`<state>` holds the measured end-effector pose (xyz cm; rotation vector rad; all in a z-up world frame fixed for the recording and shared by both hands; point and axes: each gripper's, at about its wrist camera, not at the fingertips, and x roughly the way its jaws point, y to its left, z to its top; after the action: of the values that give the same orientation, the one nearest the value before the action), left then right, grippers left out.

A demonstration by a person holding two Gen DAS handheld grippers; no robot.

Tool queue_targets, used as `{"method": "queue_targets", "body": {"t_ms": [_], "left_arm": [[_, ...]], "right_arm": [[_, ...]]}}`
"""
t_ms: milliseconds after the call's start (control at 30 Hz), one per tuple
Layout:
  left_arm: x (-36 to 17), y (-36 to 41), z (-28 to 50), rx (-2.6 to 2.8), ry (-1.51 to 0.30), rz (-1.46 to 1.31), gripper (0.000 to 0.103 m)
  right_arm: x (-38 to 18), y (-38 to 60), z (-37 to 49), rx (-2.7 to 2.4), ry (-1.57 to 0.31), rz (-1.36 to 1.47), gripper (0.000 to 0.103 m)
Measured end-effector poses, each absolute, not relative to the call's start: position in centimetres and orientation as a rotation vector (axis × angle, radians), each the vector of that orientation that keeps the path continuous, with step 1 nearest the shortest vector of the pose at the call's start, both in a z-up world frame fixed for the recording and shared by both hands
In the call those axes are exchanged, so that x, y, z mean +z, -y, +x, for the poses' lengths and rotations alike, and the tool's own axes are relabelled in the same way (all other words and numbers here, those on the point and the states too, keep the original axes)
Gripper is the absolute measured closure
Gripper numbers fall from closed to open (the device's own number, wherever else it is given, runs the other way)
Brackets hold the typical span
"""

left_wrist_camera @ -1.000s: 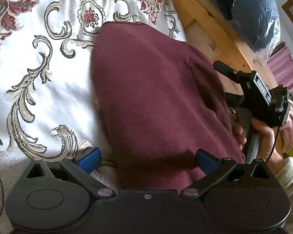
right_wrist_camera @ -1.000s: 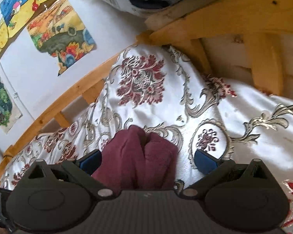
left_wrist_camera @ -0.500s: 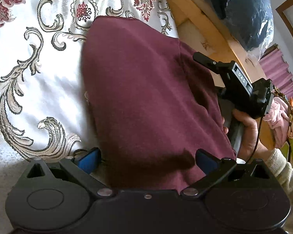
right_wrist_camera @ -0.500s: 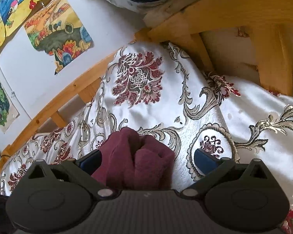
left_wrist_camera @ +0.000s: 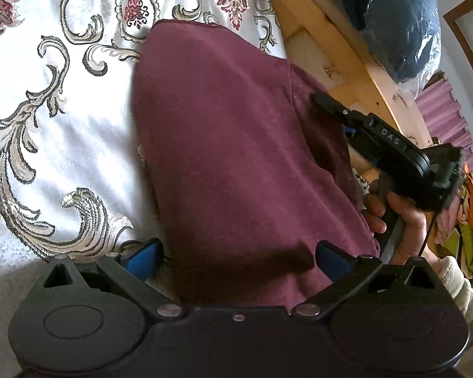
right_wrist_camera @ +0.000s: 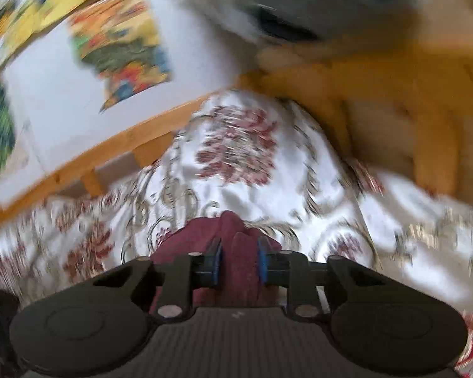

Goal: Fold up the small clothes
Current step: 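Hold the folded bundle end with the right tool and tuck it down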

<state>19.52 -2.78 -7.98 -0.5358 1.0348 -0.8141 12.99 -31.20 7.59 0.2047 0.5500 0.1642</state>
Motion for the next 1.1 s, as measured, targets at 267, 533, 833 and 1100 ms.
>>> {"method": "queue_targets", "body": {"t_ms": [267,533,833,1100], "left_arm": [[-8.1,2.9,19.2,-0.815,-1.022,-0.523,0.001],[-7.9,3.4,18.9,-0.816,-1.013,-0.489,0.001],[-8.3,2.7,19.2,-0.825,-1.009,-0.538,0.001],[-8.9,2.1,19.1,-0.844,-0.995,-0.601,0.001]], "right_arm": [[9.7,24.0,10.8,0.321,-0.501,-0.147,0.084],[8.3,30.4,12.5,0.117,-0.579,0.098,0.078],[5.5,36.2,12.8,0.149,-0.629,0.489,0.014],[4.0,37.0,15.2,0.208,-0.681,0.586,0.009]]}}
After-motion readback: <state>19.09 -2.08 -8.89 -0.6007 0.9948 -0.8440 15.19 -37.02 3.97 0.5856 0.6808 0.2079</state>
